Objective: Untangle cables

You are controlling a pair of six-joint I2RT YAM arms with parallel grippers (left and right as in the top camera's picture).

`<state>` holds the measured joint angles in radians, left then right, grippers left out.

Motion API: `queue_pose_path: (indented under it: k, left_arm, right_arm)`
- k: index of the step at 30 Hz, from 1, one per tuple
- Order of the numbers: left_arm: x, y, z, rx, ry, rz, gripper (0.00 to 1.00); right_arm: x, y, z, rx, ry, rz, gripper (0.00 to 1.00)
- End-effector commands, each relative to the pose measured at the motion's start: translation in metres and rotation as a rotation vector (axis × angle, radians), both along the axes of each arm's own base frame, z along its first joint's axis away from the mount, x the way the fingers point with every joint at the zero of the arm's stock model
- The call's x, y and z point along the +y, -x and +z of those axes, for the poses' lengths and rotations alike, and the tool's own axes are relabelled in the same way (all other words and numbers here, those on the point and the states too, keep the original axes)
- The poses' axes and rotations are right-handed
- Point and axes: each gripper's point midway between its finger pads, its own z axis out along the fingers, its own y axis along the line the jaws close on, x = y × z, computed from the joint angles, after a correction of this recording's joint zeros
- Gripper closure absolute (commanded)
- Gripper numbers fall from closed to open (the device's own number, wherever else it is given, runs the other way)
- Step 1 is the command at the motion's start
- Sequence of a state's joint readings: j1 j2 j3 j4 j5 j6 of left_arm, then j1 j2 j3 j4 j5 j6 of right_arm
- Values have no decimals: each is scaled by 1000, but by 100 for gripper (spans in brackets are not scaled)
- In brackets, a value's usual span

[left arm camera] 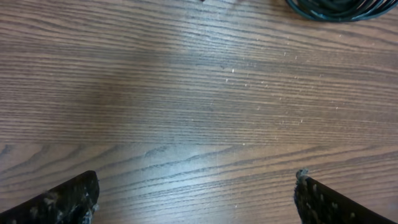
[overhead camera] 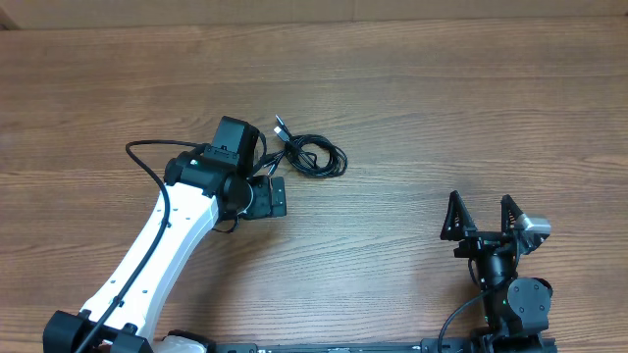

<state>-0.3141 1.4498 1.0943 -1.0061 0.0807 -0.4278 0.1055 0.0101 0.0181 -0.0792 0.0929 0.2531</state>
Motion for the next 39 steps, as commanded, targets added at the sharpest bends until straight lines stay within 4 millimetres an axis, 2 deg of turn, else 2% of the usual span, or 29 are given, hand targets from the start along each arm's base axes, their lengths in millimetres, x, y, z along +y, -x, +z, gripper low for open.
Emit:
queue_pose_path:
  k: [1,18,39]
  left_arm:
    - [1,-1,-3,0,-5,24,0]
    - [-7,-27,5,-97,48,93,0]
    - [-6,-18,-3,-63,43,97,0]
  right_arm:
    - [1,0,-2,-3,7,6,0]
    - [1,0,-2,-3,7,6,0]
    - [1,0,-2,-3,7,6,0]
